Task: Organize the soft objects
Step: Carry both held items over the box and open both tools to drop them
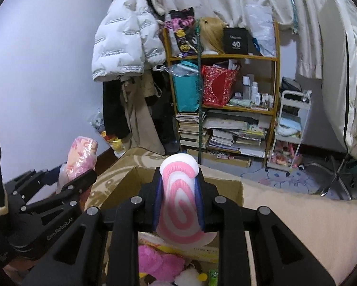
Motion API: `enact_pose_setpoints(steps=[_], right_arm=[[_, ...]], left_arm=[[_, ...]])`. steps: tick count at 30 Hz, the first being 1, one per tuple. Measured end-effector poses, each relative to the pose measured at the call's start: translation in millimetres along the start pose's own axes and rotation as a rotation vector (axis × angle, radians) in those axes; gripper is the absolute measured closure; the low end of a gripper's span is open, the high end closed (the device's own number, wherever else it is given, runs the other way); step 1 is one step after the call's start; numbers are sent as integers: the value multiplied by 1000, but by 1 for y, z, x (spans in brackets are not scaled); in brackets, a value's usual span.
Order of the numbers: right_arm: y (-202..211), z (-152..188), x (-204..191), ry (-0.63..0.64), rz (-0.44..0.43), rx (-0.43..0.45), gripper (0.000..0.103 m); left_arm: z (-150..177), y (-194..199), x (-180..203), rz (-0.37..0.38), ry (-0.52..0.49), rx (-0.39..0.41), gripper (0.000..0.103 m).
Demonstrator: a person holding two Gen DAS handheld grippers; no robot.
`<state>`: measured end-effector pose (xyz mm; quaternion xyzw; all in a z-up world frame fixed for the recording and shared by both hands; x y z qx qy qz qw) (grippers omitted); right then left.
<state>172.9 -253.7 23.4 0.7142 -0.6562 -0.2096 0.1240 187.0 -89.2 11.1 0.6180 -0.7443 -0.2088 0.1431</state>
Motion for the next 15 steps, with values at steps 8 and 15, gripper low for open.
enact_pose_setpoints(steps=[8, 15], right_arm=[[-26, 0, 21, -14, 36, -33, 77], [-45, 13, 27, 14, 38, -84, 76]], left_arm=[[5, -45, 4, 24, 20, -156, 60], [17, -72, 11, 51, 20, -230, 60]])
Point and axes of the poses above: each gripper's, at about its wrist camera, not at the fingertips, and y roughly against the way its jaws point, x to its right, z to its underside, the point moved 2 cm from there along -y, roughly the way its jaws point, and after that the axes turned 4 degrees about x, right-handed, at the moved point
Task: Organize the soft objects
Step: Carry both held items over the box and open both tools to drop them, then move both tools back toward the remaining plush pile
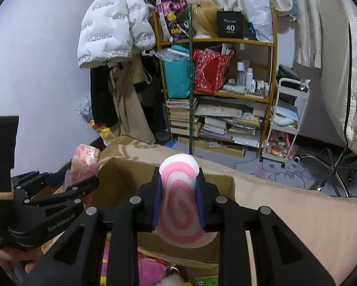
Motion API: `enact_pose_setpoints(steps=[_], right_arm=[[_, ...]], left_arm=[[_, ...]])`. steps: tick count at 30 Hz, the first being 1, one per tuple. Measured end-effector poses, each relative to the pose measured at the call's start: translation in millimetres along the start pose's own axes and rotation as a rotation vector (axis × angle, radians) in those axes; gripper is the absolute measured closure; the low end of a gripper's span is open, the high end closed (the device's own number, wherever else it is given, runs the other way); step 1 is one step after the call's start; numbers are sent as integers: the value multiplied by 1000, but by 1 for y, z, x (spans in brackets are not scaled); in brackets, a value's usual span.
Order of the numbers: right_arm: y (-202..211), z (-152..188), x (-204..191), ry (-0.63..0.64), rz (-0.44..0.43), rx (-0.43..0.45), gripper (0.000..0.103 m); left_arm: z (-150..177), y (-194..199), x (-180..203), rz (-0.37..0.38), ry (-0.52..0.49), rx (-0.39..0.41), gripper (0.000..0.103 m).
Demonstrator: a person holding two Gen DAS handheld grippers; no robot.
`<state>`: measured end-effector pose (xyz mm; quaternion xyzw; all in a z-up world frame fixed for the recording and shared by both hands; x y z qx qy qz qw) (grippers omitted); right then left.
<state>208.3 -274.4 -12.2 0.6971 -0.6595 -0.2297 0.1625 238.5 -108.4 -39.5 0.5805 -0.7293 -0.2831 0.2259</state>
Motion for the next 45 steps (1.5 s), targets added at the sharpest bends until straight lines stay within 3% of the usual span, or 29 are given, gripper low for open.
enact_pose_setpoints(steps=[7, 13, 17, 19, 21, 23, 26, 29, 31, 36, 45], right_arm=[[-18, 15, 4, -21, -1, -71, 74], [-27, 22, 9, -49, -7, -121, 69], [-23, 23, 14, -72, -11, -131, 66], [-21, 21, 13, -67, -8, -139, 64], [-17, 18, 13, -72, -19, -117, 53], [-7, 14, 12, -69, -9, -87, 28], [11, 5, 10, -64, 11, -37, 13], [24, -3, 9, -70, 6, -24, 6], [36, -5, 8, -72, 5, -20, 0], [68, 0, 2, -34, 11, 15, 0], [99, 24, -5, -11, -2, -23, 0]], left_arm=[[-5, -18, 9, 18, -34, -54, 59], [-4, -22, 12, -36, -67, -88, 57], [-6, -13, 8, -44, -61, -65, 44], [-11, -4, 9, -44, -75, -45, 44], [-16, 4, 9, -47, -87, -35, 41], [-20, 12, 9, -47, -81, -17, 29], [-27, 30, 5, -57, -58, 23, 21], [-29, 47, -1, -76, -39, 44, 6], [-27, 60, -4, -96, -37, 66, 3], [-20, 80, -12, -120, -21, 84, 2], [12, 103, -16, -137, -31, 58, 1]])
Point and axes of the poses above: each gripper's, at about its wrist camera, not at the fingertips, and y roughly against the way its jaws point, x to its right, z to its underside, the point moved 2 cm from there along -y, roughly the way its jaws point, and after that the axes turned 4 degrees about x, right-handed, at the moved point
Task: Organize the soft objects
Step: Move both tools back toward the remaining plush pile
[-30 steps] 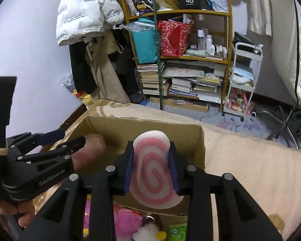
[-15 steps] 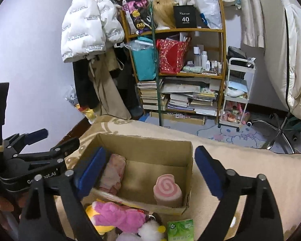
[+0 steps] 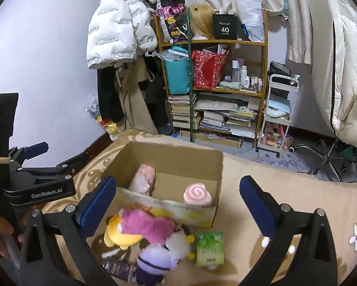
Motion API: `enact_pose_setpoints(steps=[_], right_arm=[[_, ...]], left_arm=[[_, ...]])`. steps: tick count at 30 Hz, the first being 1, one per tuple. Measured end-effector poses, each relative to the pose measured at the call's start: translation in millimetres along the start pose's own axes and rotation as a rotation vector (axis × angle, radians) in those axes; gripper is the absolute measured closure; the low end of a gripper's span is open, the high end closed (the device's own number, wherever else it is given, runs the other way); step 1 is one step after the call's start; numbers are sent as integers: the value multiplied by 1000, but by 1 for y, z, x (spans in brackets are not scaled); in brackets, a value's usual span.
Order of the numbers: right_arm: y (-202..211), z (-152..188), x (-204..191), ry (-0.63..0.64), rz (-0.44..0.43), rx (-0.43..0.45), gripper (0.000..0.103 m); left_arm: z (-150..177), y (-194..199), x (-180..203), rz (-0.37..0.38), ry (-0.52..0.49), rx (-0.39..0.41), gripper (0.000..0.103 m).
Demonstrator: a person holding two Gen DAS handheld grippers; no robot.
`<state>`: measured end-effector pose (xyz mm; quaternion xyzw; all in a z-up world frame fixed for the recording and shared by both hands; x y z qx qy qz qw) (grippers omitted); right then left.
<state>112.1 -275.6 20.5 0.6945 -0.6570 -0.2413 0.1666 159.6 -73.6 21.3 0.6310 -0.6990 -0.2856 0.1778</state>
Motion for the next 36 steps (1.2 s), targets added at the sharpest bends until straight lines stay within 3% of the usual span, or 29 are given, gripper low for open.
enact_pose_setpoints(steps=[3, 18, 36], right_arm=[[1, 7, 1, 2, -5, -21, 0], [-11, 45, 12, -21, 3, -122, 0], [-56, 84, 26, -72, 30, -273, 0]], left_arm=[[13, 4, 1, -25, -23, -3, 1], [75, -21, -7, 0, -2, -142, 1], [95, -53, 19, 80, -37, -196, 1]])
Point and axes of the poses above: each gripper's, at about its wrist camera, not at the fingertips, and y roughly against the way its jaws point, x to its right, z to its underside, the point moved 2 cm from there along -y, roughly the way its jaws point, and after that the axes turned 4 degrees about x, right-handed, at the moved point
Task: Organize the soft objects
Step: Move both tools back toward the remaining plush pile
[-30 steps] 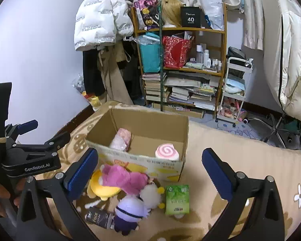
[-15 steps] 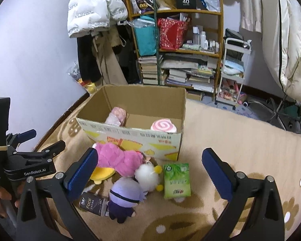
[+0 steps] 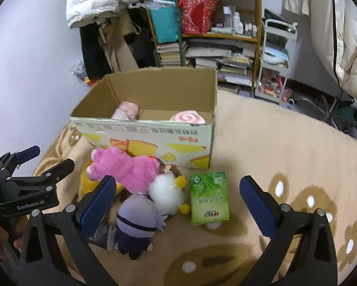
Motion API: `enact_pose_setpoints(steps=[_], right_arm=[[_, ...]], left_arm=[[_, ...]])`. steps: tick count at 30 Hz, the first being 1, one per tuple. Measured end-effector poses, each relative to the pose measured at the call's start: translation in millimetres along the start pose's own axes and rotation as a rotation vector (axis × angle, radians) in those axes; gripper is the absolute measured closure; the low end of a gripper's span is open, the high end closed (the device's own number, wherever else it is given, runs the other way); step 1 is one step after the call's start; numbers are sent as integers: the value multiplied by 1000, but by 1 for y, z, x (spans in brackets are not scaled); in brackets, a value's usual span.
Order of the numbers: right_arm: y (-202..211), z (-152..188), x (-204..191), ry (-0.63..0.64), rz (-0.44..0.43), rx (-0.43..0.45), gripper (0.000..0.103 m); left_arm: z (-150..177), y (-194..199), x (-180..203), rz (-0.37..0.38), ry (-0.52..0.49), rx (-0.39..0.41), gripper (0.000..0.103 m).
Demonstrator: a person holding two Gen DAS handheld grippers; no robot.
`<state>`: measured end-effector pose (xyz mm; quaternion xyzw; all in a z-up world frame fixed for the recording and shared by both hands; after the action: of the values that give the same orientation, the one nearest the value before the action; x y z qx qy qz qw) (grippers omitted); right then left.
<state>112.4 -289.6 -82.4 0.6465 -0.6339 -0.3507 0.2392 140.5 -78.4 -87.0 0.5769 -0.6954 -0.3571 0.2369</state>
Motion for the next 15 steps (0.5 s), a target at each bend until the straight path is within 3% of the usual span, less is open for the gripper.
enact_pose_setpoints(steps=[15], right_arm=[[-39, 5, 26, -78, 25, -88, 0]], left_arm=[[-10, -21, 23, 55, -58, -16, 1]])
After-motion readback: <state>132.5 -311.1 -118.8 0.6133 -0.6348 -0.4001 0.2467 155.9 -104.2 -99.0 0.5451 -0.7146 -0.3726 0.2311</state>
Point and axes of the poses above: each gripper's, at about its wrist camera, not at the fingertips, and y roughly against the way its jaws point, x to its right, z to its underside, the point moved 2 cm from there along -y, roughly the way its jaws point, and after that the axes turned 4 degrees about x, right-handed, at the moved point
